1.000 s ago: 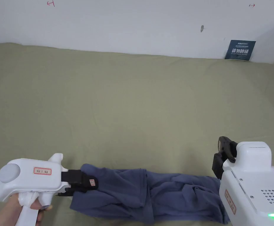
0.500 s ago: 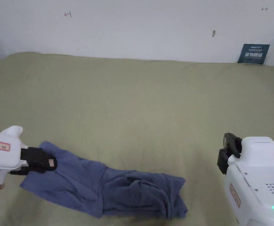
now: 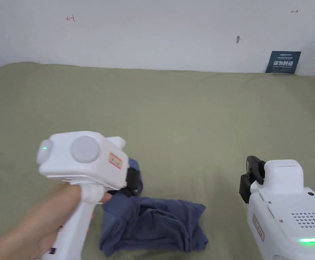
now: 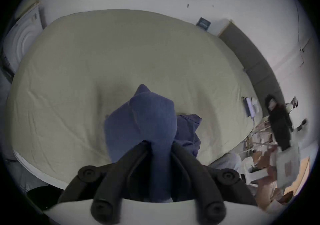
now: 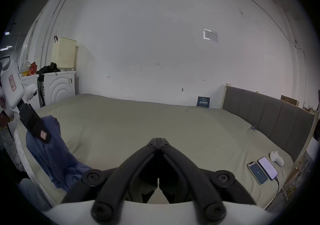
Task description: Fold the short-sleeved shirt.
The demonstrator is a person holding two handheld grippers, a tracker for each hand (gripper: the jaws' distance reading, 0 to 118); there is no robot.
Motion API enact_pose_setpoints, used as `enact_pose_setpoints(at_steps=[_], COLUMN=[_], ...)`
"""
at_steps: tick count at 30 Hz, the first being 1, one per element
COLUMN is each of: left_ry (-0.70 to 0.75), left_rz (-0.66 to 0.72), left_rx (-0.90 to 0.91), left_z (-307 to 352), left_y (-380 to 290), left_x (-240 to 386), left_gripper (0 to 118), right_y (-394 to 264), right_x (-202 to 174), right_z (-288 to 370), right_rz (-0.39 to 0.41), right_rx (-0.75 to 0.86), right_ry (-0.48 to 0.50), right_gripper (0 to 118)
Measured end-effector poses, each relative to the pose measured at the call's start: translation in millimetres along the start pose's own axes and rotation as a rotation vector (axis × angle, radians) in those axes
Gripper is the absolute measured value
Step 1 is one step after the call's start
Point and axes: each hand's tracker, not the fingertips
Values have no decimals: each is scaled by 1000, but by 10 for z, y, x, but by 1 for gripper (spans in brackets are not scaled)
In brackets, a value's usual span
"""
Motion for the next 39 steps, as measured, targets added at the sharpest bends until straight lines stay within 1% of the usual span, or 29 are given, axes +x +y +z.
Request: enact_pose_setpoints(at_steps=[4,5,6,7,8,9,10,12,13,15,16,17,18,20,21,25,28,32,35,38,39], left_ry=[80,88,86,72,36,-9,-51,-93,-113,-232,-290,-346,-382,-449,-492,-560,-630,-707,-671,-590,-599], left_rz=[-85,-104,-119,-142,-156,-159,-143,-119,-92,-36,-9,10,37,83,93,146,202,205,180,147,143], left_rx=[-41,-46,-43,-45,-56,-62,-10,-42,-38,4,20,49,73,104,86,34,-6,-62,-98,-146,-138], left_z=[-493,-629,-757,-851,-961,-1057,-1074,-1114,-1082,-847,-739,-637,-488,-361,-347,-540,-864,-1296,-1569,-1755,-1761], left_y=[19,22,2,-8,-12,-17,-13,4,13,-11,-13,-24,-69,-110,-131,-248,-315,-383,-429,-501,-511], left_x=[449,557,685,773,847,898,949,906,848,689,543,406,316,-3,-170,-506,-547,-396,-280,-232,-233], left_gripper=[12,21,47,85,118,115,108,105,100,68,45,13,10,9,9,9,9,9,9,3,3], right_y=[-42,-57,-69,-81,-98,-118,-133,-157,-165,-175,-175,-174,-172,-173,-175,-193,-207,-231,-255,-305,-325], right_x=[59,75,95,114,135,154,174,216,233,261,272,278,279,267,251,176,118,74,76,96,99], right_z=[0,1,0,-3,-4,-2,-2,-5,-3,1,-2,-5,-11,-30,-43,-72,-84,-86,-99,-112,-118], right_rz=[-4,-4,-6,-9,-11,-14,-17,-22,-22,-20,-22,-27,-34,-43,-48,-51,-57,-35,-27,-25,-25], right_rx=[-12,-15,-20,-26,-31,-36,-40,-51,-53,-55,-56,-56,-58,-60,-62,-72,-84,-98,-113,-130,-139], right_ry=[-7,-11,-14,-17,-21,-27,-32,-41,-44,-51,-53,-54,-54,-54,-50,-38,-23,-8,3,10,12], right_gripper=[0,0,0,0,0,0,0,0,0,0,0,0,0,0,0,0,0,0,0,0,0])
